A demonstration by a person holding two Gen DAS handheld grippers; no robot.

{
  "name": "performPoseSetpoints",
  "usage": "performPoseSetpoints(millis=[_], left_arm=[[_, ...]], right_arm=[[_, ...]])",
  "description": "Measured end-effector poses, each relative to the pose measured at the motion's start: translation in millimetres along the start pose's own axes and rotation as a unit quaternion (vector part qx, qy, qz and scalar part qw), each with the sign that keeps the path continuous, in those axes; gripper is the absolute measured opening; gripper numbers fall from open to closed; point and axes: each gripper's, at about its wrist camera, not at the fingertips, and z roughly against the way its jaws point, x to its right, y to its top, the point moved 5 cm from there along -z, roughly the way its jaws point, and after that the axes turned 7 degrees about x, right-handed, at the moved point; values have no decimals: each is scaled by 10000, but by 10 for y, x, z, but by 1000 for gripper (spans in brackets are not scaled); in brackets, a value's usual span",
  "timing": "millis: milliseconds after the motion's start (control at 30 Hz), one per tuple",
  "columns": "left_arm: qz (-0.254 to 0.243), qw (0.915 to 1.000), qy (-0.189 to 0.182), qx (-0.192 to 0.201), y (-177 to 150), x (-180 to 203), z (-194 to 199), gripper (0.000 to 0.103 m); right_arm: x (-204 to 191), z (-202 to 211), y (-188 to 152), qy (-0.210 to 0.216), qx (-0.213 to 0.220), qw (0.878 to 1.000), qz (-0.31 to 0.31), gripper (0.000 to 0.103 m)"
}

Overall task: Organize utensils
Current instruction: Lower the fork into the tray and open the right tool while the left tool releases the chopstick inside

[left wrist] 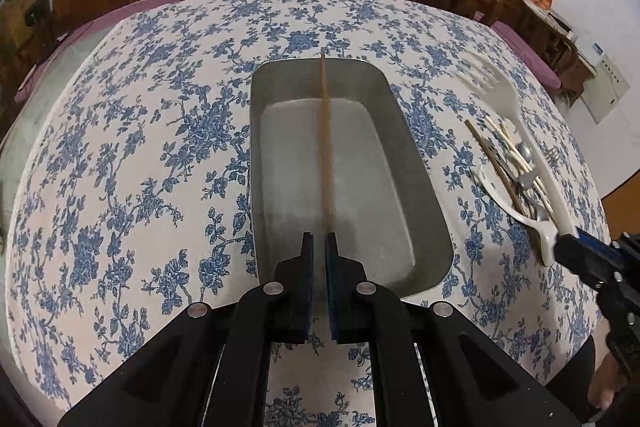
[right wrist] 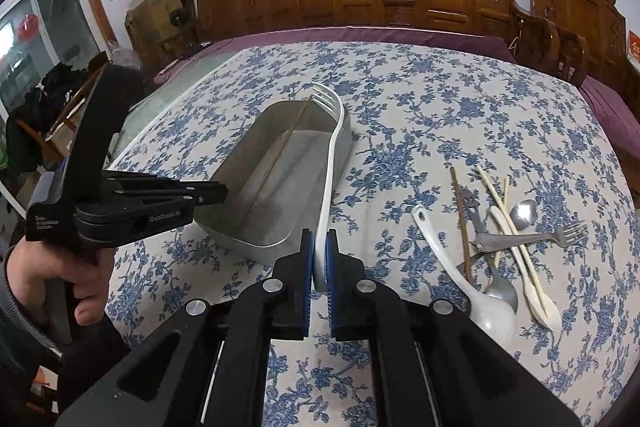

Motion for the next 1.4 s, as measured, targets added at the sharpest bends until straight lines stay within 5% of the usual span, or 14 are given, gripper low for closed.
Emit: performPoseSetpoints(millis=[900, 1400], left_arm=[[87, 9981, 91, 608, 109, -427, 582, 5], [126, 9978, 105, 638, 76, -475, 619, 5]], right_arm=[[-472, -1063, 248, 116, -612, 9979, -184, 8], [-457, -1051, 218, 339, -512, 9978, -235, 14]])
